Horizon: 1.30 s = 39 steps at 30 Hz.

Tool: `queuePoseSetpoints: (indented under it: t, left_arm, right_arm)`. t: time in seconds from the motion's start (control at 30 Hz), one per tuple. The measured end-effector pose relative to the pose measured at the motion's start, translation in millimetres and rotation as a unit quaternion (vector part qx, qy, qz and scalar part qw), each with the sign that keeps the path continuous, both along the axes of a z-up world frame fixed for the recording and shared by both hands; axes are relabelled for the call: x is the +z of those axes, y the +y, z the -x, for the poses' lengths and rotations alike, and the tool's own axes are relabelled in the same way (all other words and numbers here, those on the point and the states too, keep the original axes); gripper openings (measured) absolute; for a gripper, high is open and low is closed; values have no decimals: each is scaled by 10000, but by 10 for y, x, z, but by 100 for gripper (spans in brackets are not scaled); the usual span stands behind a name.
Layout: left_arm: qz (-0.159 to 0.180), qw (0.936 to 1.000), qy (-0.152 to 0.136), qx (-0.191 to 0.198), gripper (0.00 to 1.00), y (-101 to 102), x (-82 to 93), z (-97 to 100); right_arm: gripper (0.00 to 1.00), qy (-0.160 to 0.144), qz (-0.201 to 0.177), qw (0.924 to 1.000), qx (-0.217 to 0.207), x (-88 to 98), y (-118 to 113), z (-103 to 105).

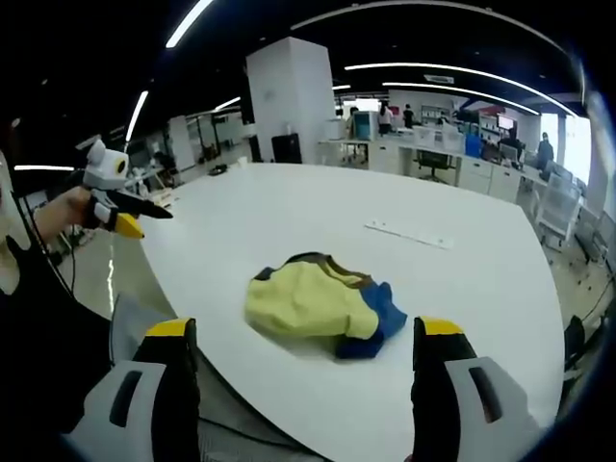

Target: Fold the garment on the visible template until the final outline fits inside the template.

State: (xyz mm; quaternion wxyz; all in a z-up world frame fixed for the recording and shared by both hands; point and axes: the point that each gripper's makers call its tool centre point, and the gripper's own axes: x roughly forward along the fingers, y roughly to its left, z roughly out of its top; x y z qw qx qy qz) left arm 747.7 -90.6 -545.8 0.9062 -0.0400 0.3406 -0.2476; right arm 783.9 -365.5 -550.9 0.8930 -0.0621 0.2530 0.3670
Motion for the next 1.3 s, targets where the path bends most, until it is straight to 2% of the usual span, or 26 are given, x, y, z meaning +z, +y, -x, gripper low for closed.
queuePoseSetpoints:
  t: [0.73,1.07,1.27,1.3]
  left_arm:
    - [23,10000,33,-32,91,-23,-20,-39]
    - [37,9999,-19,-122,91,-64,-18,-118]
    - [-9,9999,-13,-140,90,-55,-48,-203]
    - [2,9999,-31,-135,89,-55,-53,-231]
  right_arm:
    - [91,38,-66,10000,-3,-30,-12,-50]
    - [90,-2,-59,10000,52,-34,7,-140]
    - [89,60,-159,9997,177,-103,65,-191]
    - [89,65,-305,9992,235,-107,96,-211]
